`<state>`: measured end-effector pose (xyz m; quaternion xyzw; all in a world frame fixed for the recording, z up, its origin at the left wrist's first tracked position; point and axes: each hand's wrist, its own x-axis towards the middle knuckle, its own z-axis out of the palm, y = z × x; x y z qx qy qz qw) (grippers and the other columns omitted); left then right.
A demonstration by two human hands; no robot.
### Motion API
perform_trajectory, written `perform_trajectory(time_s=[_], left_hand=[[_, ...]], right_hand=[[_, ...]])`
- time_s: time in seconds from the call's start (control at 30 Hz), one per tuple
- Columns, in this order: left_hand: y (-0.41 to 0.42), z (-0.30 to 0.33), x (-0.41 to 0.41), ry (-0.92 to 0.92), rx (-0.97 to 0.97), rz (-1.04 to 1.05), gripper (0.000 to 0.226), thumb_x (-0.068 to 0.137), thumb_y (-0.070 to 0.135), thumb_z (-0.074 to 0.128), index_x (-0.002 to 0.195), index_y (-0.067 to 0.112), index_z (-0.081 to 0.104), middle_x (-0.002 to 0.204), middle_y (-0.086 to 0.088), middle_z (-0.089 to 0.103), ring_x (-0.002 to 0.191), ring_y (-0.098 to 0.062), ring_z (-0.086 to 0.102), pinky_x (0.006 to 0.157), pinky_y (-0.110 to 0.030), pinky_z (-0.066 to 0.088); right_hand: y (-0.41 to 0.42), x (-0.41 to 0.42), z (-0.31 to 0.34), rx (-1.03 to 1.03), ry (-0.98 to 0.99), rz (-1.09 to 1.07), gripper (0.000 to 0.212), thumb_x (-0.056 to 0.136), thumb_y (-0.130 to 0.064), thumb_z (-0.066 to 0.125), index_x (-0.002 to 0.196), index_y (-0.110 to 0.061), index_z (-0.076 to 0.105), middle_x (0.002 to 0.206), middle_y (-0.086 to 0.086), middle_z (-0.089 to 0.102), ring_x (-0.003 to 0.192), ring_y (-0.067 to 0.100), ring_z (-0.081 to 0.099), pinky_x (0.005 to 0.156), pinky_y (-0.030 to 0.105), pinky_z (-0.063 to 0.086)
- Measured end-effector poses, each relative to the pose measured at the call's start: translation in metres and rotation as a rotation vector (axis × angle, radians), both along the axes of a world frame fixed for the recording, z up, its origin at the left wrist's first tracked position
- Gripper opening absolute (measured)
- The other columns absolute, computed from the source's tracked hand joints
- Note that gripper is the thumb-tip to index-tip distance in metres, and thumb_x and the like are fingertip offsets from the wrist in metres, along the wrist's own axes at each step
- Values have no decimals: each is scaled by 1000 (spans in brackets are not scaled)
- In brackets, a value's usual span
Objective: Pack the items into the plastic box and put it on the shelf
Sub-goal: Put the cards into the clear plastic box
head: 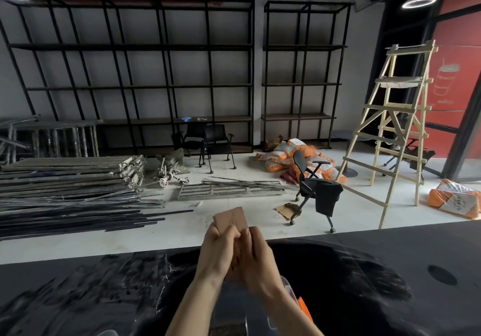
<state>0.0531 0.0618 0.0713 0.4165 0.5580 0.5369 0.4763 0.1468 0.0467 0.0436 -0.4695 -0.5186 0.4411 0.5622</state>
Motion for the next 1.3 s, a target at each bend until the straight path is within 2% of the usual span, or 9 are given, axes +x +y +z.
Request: perform_trajectory(time_s=[0.1,0.2,0.27,0.37,0.57,0.67,0.8,1.1,1.3], left_hand=[[-1,2,11,99,50,101,32,96,42,55,101,11,45,90,-6,70,81,-21,68,64,-33,50],[-8,-3,16,250,174,161,32,99,44,48,95,13,43,87,-3,69,80,-20,68,76,-42,55],[-11,-6,16,209,212,142,27,101,36,48,95,10,47,84,-4,70,75,-15,69,73,-38,57],[-12,-7,12,-2,241,80,21,102,27,47,99,7,52,88,-9,71,73,-6,70,63,-19,53],[-15,-17,9,75,21,-45,6,92,15,61,96,10,59,79,-5,71,63,-7,69,49,-20,49],[-24,-38,12,167,-102,-38,9,94,16,58,101,10,60,93,-12,70,82,-20,68,62,-33,53],[-36,-67,25,369,-251,-79,23,94,16,57,114,6,51,103,-14,68,93,-29,66,86,-45,55],[-43,-101,58,704,-480,-288,63,90,10,41,150,3,24,135,-19,55,117,-33,57,94,-38,49],[-40,-103,62,618,-539,-345,22,101,8,38,114,6,55,89,-2,56,77,-12,53,69,-25,47]], right_hand=[[3,-9,-10,24,-48,-78,42,106,-16,44,65,-27,50,58,-11,57,55,5,49,54,28,44],[-1,-11,-13,86,-20,-80,27,93,-45,52,82,-21,50,70,-9,64,67,11,56,62,27,48],[-6,-10,-14,161,-103,-49,41,85,-55,50,92,-15,56,81,-3,71,79,18,64,71,34,52],[-6,-4,-11,222,-192,-4,10,89,-52,45,93,-46,52,90,-4,68,87,20,66,75,39,55],[-6,22,-14,61,-143,-46,10,103,-27,47,94,-24,46,91,3,72,72,5,67,57,28,58],[-9,48,-25,-32,-477,-135,23,98,-45,46,92,-26,55,93,-4,71,79,15,68,70,44,59],[-9,95,-57,-48,-956,-350,30,92,-47,52,113,-27,59,108,-1,65,94,22,62,74,37,51],[-22,100,-107,-171,-646,-161,23,96,-36,48,113,-32,62,104,-6,66,94,17,64,78,34,52],[-24,95,-113,-174,-593,-229,21,101,-38,44,116,-31,58,105,-8,62,85,9,56,63,20,38]])
